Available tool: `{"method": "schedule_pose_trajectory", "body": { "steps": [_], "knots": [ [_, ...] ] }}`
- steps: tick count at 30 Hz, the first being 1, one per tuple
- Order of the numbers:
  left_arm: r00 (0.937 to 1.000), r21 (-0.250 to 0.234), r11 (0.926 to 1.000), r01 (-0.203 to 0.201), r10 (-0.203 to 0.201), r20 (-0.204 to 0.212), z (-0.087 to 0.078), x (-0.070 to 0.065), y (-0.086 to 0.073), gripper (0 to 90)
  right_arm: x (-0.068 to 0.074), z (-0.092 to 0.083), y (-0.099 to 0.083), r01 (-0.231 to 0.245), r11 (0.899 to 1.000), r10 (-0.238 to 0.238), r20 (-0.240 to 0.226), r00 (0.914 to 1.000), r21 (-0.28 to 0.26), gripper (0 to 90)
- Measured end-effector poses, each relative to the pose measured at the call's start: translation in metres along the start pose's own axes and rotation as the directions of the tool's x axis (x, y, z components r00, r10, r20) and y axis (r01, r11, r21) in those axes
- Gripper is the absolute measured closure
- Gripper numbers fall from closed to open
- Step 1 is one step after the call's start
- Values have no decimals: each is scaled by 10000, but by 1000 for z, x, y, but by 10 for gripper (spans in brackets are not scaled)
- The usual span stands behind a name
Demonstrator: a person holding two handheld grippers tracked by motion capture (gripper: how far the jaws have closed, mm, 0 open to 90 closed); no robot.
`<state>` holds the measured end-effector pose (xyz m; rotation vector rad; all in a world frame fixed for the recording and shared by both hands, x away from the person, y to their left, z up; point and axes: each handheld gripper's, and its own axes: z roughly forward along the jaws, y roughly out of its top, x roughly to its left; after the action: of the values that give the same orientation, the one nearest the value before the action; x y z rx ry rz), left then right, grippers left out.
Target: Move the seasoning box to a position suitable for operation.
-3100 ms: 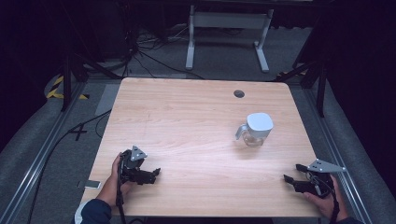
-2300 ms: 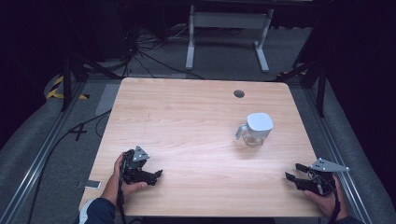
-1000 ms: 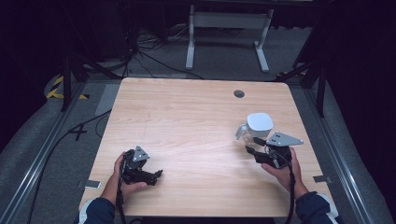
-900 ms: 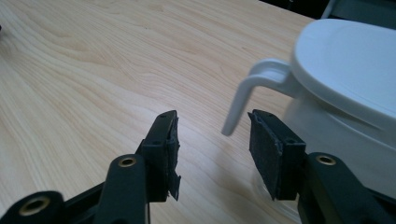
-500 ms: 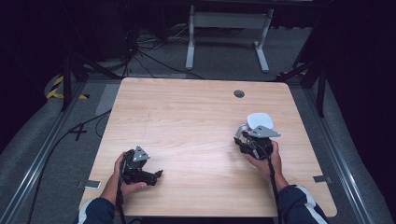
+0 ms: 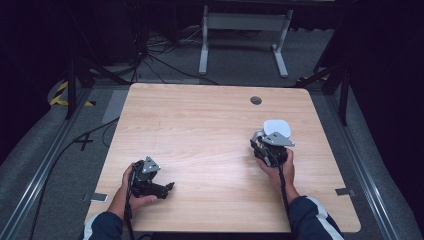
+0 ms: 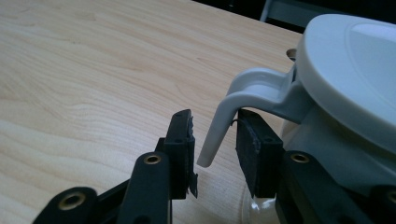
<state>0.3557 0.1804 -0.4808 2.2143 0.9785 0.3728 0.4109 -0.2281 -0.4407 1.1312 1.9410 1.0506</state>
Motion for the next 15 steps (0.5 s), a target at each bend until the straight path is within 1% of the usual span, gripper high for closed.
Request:
{"method": "schedule_pose_trajectory", "body": {
  "steps": [1,2,3,4,6,7,10,11,12,15],
  "knots": [
    [10000,3,10000,-8,8,-1,0,0,0,2,1,0,0,-52,10000,53,79,10000,-5,679],
    [10000,0,10000,3,-3,0,0,0,0,2,1,1,1,58,10000,-58,176,9998,14,692],
    [10000,12,10000,-10,10,1,0,0,0,2,3,2,1,131,9999,-131,428,9990,1,715],
    [10000,-1,10000,1,-1,1,0,0,0,2,2,2,1,153,9999,-152,524,9985,-17,723],
    [10000,-16,10000,-23,23,-27,0,0,0,4,3,3,3,-54,10000,56,579,9983,-38,726],
    [10000,-11,10000,-30,30,-25,0,0,0,4,4,4,3,-8,10000,10,629,9980,-43,727],
    [10000,9,10000,-36,36,-8,0,0,0,4,4,4,3,9,10000,-13,671,9977,58,730],
    [10000,10,10000,-31,31,-8,0,0,0,4,5,4,3,-12,10000,10,739,9973,19,735],
    [10000,5,10000,-26,26,-8,0,0,0,4,6,4,3,-167,9999,167,710,9973,2,741],
    [10000,9,10000,-33,33,-6,0,0,0,4,6,1,3,-214,9998,211,499,9985,47,771]
  ]
}}
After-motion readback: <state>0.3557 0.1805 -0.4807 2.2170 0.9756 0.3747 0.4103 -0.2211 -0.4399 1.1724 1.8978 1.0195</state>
